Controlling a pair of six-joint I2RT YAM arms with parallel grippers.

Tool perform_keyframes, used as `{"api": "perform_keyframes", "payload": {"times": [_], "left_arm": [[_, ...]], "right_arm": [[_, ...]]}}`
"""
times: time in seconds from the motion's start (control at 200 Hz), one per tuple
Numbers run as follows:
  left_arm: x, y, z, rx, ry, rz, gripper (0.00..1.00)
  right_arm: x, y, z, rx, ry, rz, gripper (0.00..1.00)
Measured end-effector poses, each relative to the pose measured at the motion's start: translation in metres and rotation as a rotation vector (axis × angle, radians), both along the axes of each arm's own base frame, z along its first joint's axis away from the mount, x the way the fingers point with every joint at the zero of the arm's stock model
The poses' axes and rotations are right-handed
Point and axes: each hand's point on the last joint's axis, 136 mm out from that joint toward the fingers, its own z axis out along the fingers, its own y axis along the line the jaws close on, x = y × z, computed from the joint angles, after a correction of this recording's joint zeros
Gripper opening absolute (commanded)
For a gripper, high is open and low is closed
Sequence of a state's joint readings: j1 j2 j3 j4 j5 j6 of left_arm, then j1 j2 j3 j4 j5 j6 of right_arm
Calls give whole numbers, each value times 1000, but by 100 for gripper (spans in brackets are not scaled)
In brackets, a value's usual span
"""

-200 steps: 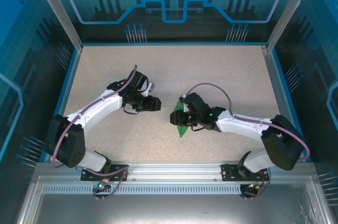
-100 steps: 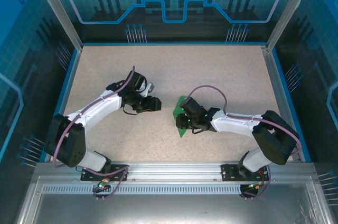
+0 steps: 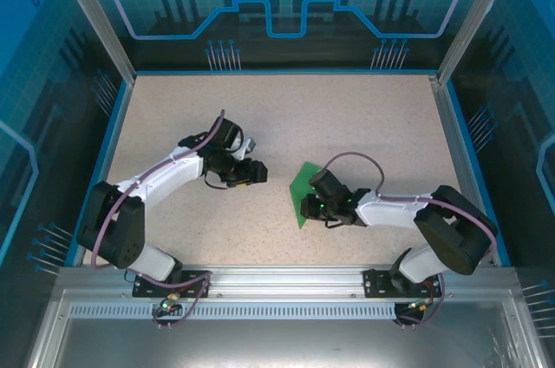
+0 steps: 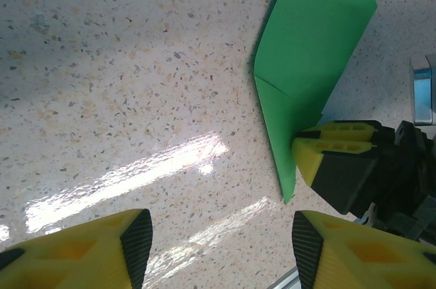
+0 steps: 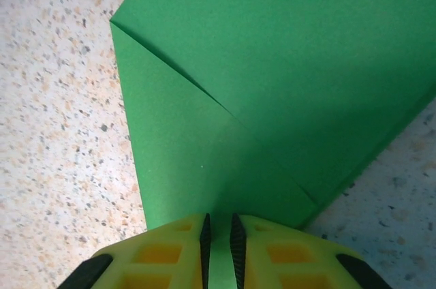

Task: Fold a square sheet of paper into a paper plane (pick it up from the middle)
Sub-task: Fold the wing for the fifth time at the center of the table.

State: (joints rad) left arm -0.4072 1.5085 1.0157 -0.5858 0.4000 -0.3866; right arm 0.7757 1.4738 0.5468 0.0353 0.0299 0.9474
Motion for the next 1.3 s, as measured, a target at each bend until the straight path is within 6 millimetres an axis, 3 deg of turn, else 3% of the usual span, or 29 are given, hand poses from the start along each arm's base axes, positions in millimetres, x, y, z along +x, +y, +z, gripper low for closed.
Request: {"api": "perform_keyframes", "payload": {"times": [0.355,0.835,1.3], "left_arm": [[-2,-42,1,-104,-7,-23,59],[-9,-83,-42,-215,66,36,54],[-3,-100,-62,-251,80,80,47]], "right_arm": [[3,-2,0,198,-25,-67,15],[5,-8,2,320,-13,-95,13],[6,-9,1,360,16,-90,11]]}}
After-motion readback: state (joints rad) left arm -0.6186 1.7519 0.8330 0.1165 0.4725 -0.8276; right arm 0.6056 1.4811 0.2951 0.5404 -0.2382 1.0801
